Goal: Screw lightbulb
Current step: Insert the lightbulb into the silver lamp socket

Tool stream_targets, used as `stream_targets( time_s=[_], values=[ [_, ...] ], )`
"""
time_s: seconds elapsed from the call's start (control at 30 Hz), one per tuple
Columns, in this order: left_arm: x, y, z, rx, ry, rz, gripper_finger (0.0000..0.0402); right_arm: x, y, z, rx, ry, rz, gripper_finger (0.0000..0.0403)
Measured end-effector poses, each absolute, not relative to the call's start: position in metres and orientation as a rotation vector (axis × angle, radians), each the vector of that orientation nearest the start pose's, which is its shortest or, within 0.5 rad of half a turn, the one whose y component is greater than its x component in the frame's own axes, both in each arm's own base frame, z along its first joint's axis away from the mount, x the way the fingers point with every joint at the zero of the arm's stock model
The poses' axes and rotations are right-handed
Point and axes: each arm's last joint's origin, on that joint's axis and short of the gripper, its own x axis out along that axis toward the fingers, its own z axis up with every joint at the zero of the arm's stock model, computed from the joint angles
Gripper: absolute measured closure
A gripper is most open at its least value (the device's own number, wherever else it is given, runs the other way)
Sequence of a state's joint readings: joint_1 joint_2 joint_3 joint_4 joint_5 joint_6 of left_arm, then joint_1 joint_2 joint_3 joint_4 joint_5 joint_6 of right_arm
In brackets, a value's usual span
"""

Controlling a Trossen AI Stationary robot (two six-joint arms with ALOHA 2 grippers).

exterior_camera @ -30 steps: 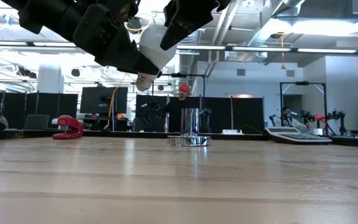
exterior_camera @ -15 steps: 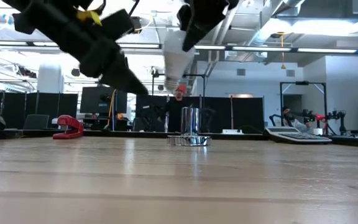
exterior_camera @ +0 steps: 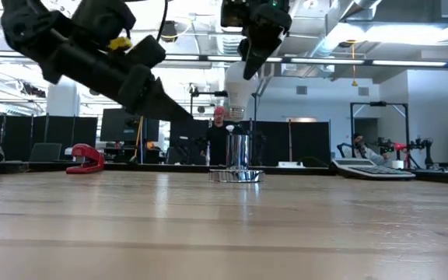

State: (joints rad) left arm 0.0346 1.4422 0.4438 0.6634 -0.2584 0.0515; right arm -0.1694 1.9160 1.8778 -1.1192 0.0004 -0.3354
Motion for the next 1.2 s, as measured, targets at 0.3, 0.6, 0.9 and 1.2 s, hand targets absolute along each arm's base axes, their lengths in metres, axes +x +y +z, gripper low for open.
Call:
stream_targets(
  time_s=[0.3,0.6,0.9,1.2],
  values=[
    [0.259,0.042,0.167,0.062,0.275,0.271,0.0128,0.389,-0.079,0.313,-0.147,1.145,0.076,0.0121],
    [0.271,0.046,0.151,0.069,0.238,0.252,0.0127,0.385,-0.092,0.313,-0.103,1.147,0.056,0.0121],
    [0.276,0.048,0.134,0.065,0.25,0.246,0.0127,0.385,-0.093,0.281,-0.053,1.184,0.091,0.0121],
    [0.285,0.052,0.146,0.073,0.203,0.191,0.0128,0.387,-0.095,0.267,-0.053,1.168,0.084,0.0121]
  ],
)
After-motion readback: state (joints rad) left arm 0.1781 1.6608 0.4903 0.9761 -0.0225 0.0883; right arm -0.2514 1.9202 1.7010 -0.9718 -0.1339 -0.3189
